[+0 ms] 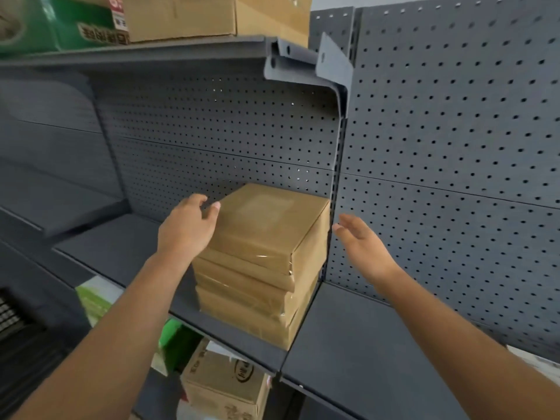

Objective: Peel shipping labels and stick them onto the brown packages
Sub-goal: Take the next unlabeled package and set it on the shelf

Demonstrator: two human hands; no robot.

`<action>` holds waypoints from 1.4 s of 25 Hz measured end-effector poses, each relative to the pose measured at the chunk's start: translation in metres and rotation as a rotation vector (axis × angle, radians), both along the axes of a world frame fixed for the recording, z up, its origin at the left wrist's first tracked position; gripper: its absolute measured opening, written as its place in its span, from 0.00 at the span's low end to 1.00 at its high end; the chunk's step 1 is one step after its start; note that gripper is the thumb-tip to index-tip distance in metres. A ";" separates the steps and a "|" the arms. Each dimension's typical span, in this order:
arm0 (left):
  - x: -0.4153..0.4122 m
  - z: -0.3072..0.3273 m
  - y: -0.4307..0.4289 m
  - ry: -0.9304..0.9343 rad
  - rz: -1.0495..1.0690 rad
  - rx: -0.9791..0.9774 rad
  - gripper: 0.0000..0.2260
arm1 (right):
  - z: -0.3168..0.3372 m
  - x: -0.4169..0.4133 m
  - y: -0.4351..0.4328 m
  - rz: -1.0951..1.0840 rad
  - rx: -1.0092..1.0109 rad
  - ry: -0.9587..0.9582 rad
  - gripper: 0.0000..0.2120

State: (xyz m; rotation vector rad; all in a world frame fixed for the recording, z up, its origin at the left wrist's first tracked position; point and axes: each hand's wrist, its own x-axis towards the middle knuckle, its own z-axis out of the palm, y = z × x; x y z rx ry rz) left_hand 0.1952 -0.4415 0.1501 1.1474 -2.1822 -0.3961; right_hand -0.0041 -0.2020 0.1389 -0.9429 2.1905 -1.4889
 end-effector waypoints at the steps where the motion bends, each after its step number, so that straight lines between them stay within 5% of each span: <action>1: 0.003 -0.004 -0.006 0.005 -0.006 0.028 0.24 | -0.002 0.005 -0.007 0.001 0.005 -0.042 0.26; 9: 0.013 -0.030 -0.039 0.374 -0.080 0.624 0.24 | -0.014 0.034 -0.044 -0.034 0.016 -0.349 0.36; 11: 0.014 -0.031 -0.042 0.420 -0.084 0.658 0.21 | -0.014 0.039 -0.050 -0.037 -0.001 -0.367 0.34; 15: 0.015 -0.032 -0.036 0.486 -0.065 0.673 0.21 | -0.013 0.044 -0.052 -0.032 -0.059 -0.353 0.12; 25: -0.016 -0.011 0.063 0.440 -0.224 0.663 0.17 | -0.006 0.012 0.043 -0.178 -0.122 -0.355 0.10; 35: -0.081 -0.042 0.187 0.353 -0.502 0.814 0.24 | -0.013 -0.019 0.197 -0.395 -0.176 -0.395 0.08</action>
